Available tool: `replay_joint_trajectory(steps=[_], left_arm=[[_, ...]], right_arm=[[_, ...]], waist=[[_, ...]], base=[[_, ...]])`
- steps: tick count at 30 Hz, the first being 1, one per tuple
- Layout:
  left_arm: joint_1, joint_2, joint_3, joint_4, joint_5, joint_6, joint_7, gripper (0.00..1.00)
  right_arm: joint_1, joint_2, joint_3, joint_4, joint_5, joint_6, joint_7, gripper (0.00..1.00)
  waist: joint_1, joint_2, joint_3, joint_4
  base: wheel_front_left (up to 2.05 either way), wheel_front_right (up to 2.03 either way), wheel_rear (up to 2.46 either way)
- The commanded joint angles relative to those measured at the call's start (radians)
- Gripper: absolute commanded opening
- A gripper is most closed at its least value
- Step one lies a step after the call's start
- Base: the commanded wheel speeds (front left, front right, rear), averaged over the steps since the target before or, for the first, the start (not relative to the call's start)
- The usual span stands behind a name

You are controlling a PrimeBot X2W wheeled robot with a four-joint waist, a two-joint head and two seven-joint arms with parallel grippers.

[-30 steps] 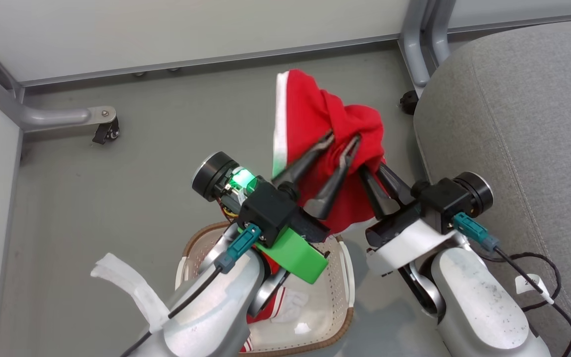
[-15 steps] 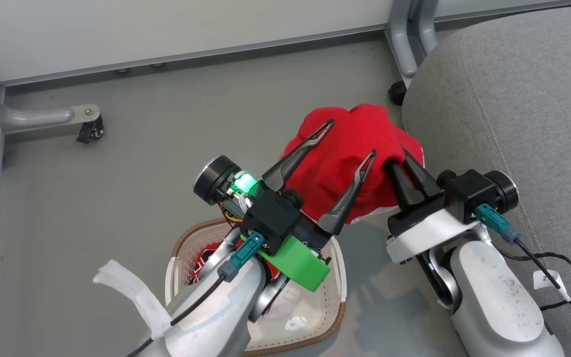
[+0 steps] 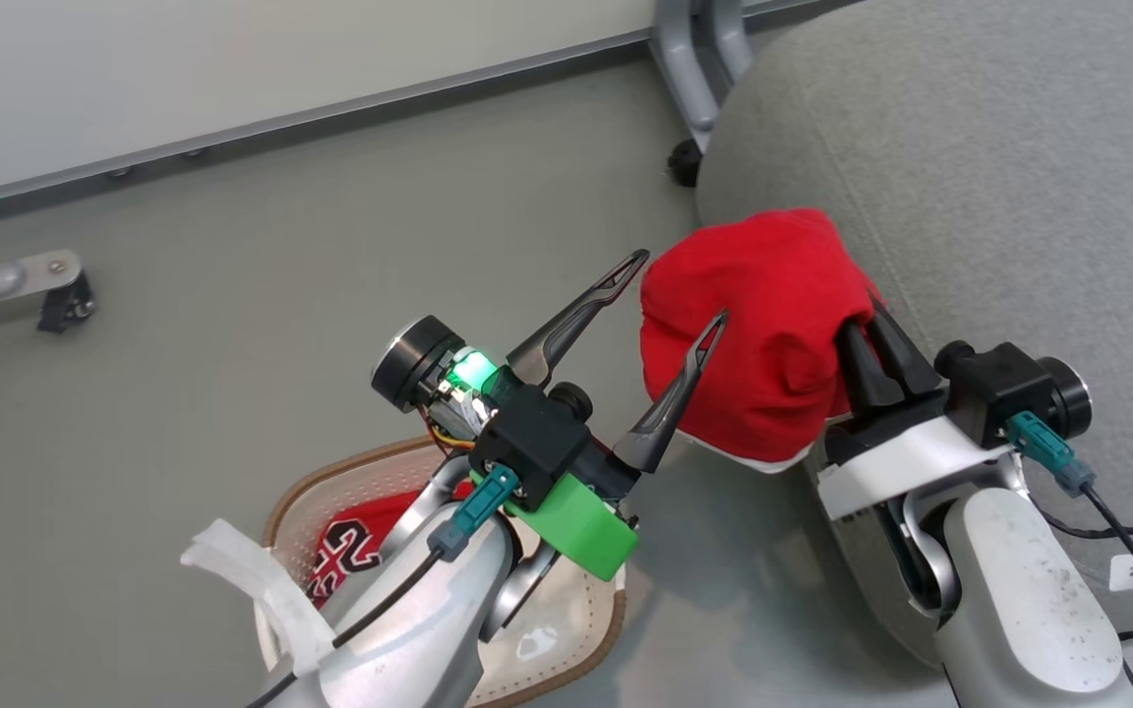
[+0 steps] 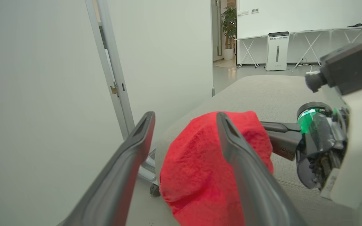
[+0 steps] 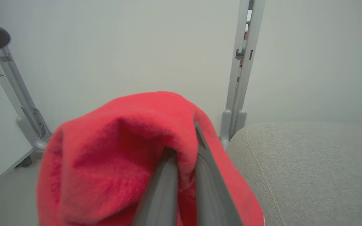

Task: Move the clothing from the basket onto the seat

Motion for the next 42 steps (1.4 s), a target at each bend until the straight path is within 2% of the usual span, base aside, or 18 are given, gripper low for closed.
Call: replay_joint_trajectory(steps=[1,9,21,26,32,42], left_arm=[[0.014,0.009,0.005,0.003,0.008,-0.006,0.001,1.00],[0.021,0.013,0.014,0.012,0.018,-0.014,0.001,1.00],[0.033,0.010,0.022,0.020,0.029,-0.020,0.001,1.00],[0.019,0.013,0.024,0.019,0.035,-0.024,0.001,1.00],[-0.023,0.025,0.016,0.024,0.043,-0.024,0.001,1.00],[-0.115,0.051,-0.015,0.037,0.069,-0.030,0.001,1.00]], right_arm=[[0.018,-0.003,-0.007,-0.009,-0.002,-0.001,-0.002,0.00],[0.077,-0.003,-0.053,-0.040,0.004,-0.001,-0.002,0.00],[0.107,-0.003,-0.085,-0.072,0.056,-0.001,-0.002,0.00],[0.042,-0.003,-0.124,-0.083,0.085,-0.001,-0.002,0.00],[-0.113,-0.004,-0.201,-0.100,0.060,-0.001,-0.002,0.00],[-0.393,-0.082,-0.332,-0.120,0.025,-0.001,-0.002,0.00]], waist=[[0.0000,0.0103,0.015,-0.054],[0.0000,0.0103,0.028,-0.120],[0.0000,0.0103,0.031,-0.156],[0.0000,0.0103,0.059,-0.161],[0.0000,0.0103,0.143,-0.165],[0.0000,0.0103,0.336,-0.149]], base=[[0.00,0.00,0.00],[0.00,0.00,0.00],[0.00,0.00,0.00],[0.00,0.00,0.00],[0.00,0.00,0.00],[0.00,0.00,0.00]])
